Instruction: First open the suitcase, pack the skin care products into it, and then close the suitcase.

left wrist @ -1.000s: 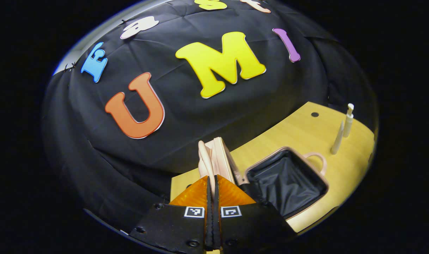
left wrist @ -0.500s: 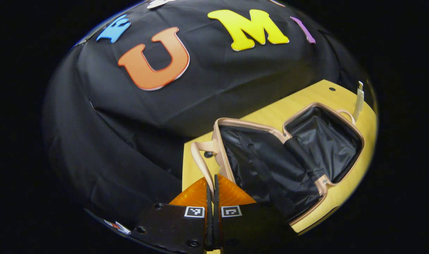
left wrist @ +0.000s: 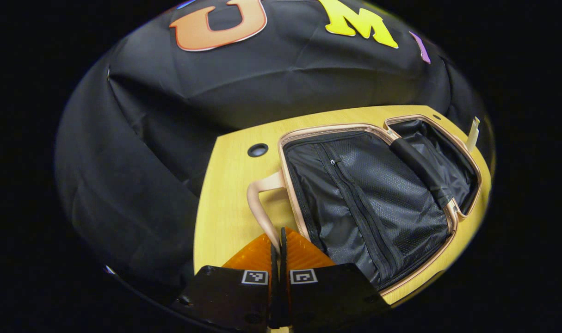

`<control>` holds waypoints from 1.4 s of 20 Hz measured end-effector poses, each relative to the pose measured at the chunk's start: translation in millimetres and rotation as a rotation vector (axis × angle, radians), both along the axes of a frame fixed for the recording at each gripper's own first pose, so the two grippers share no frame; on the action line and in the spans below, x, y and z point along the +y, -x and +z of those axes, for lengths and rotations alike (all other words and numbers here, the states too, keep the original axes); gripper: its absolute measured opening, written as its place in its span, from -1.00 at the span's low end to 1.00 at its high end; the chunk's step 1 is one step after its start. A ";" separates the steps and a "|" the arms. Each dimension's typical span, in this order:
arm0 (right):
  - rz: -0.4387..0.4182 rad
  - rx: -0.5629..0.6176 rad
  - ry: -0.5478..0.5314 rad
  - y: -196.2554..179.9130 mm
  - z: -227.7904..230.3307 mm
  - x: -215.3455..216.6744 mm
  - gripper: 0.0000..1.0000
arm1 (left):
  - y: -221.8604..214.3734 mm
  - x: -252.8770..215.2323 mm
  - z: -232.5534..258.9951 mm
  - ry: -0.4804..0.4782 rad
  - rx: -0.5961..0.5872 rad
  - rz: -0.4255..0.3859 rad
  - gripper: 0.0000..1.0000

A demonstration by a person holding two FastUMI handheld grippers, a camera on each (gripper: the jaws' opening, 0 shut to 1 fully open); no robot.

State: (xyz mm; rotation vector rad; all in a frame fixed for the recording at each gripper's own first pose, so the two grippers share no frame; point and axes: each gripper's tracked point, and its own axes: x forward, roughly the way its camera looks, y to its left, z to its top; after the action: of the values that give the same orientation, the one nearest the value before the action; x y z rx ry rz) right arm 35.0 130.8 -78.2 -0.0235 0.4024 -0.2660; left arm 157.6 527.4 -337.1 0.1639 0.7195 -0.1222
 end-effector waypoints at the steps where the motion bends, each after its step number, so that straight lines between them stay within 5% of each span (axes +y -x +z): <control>1: 0.000 0.007 0.002 -0.2 -1.0 0.0 0.59 | 1.7 2.8 -7.6 0.025 0.021 0.011 -0.94; 7: 0.008 0.015 0.024 6.3 -0.3 1.6 0.59 | -0.3 1.3 -3.2 0.133 -0.039 0.049 -0.75; 9: 0.022 0.016 0.027 8.3 -2.9 1.1 0.60 | 6.2 10.9 -5.8 0.119 -0.043 0.087 -0.43; 11: 0.036 0.018 0.022 9.7 -6.6 -1.8 0.58 | 18.2 20.5 -0.3 0.092 -0.051 0.133 0.12; 12: 0.044 0.015 0.011 10.9 -8.5 -3.3 0.58 | 21.4 20.2 5.0 0.086 -0.055 0.147 0.12; 13: 0.054 0.011 0.001 10.5 -9.4 -4.5 0.59 | 26.6 19.5 10.3 0.084 -0.058 0.161 0.42; 16: 0.078 -0.006 -0.015 8.9 -12.3 -14.4 0.59 | 42.6 13.8 35.7 0.061 -0.084 0.198 0.75; 18: 0.095 -0.018 -0.030 7.1 -13.7 -22.9 0.59 | 51.8 -4.3 54.0 0.061 -0.108 0.189 0.76; 19: 0.102 -0.023 -0.032 6.0 -14.8 -28.0 0.59 | 55.8 -17.2 61.9 0.057 -0.118 0.178 0.92; 21: 0.114 -0.021 -0.044 3.2 -20.6 -41.1 0.59 | 63.2 -52.4 73.3 0.058 -0.127 0.140 0.76; 28: 0.134 -0.016 -0.065 1.0 -37.1 -93.8 0.59 | 66.9 -260.6 96.1 0.143 -0.121 -0.115 0.76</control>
State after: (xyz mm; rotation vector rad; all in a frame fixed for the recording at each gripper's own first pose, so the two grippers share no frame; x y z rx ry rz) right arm 34.0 37.0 -115.3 0.0155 0.3920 -0.1210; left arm 90.7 266.8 -241.0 0.0755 0.5788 -0.2703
